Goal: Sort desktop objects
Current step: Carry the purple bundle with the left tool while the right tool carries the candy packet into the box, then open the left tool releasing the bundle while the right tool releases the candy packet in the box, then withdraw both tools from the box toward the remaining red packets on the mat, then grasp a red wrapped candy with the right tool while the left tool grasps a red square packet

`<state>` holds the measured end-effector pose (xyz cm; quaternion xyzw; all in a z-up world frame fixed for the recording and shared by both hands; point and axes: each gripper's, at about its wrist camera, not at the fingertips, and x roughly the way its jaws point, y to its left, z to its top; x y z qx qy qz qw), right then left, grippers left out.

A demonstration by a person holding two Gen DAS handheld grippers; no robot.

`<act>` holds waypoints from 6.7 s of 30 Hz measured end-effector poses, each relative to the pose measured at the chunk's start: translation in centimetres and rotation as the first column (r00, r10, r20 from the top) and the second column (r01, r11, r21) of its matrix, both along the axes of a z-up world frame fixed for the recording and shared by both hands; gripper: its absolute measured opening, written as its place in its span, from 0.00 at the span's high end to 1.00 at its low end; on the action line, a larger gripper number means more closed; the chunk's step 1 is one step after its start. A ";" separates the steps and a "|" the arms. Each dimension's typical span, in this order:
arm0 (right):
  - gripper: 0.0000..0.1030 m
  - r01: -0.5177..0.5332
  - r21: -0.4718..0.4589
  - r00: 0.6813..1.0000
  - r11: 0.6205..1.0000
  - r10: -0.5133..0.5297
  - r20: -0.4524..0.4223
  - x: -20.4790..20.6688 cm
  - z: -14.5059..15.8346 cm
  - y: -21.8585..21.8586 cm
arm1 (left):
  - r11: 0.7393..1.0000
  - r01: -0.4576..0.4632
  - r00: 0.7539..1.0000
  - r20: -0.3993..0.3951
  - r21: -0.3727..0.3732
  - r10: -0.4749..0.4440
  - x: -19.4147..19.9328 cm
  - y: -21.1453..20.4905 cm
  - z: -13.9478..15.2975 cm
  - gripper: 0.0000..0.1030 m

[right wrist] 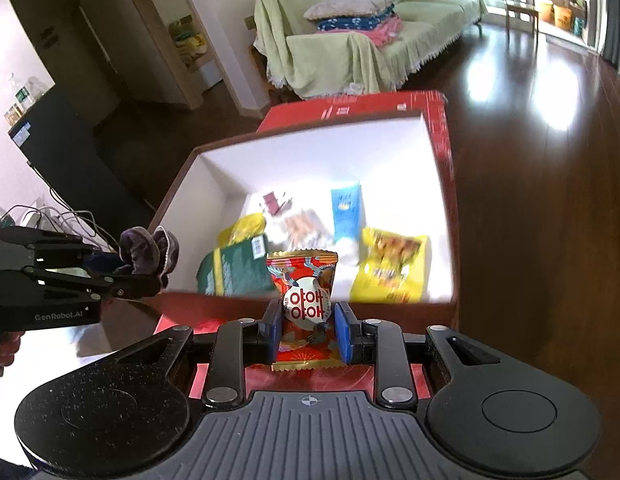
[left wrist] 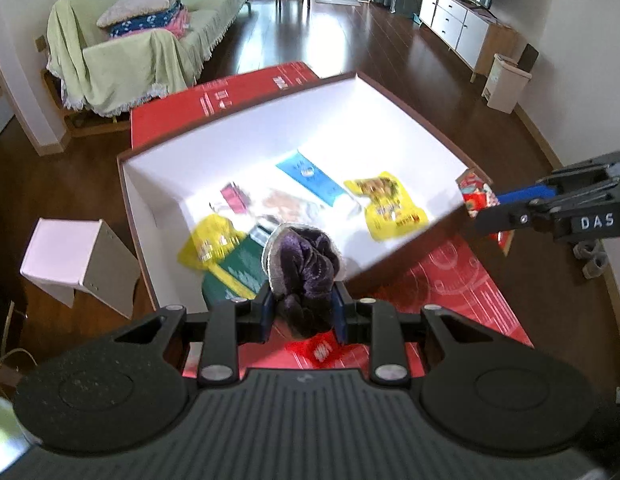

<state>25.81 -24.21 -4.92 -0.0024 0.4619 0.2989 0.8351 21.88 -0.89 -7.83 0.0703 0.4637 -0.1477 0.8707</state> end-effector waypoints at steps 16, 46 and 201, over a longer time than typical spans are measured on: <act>0.74 -0.229 -0.260 0.961 0.938 0.260 0.090 8.8 -3.0 3.5 | 0.977 0.169 0.985 -0.032 0.132 -0.167 8.5 -2.6 -1.9 0.76; 0.74 -0.166 -0.294 0.979 0.941 0.193 0.064 17.8 -9.9 8.8 | 0.994 0.056 0.994 -0.099 0.094 -0.046 18.4 -2.7 -7.9 0.76; 0.67 -0.050 -0.077 0.991 0.996 0.040 -0.128 -2.8 -14.3 -1.7 | 0.981 -0.187 0.963 -0.188 0.059 0.195 -1.1 -2.4 -14.4 0.55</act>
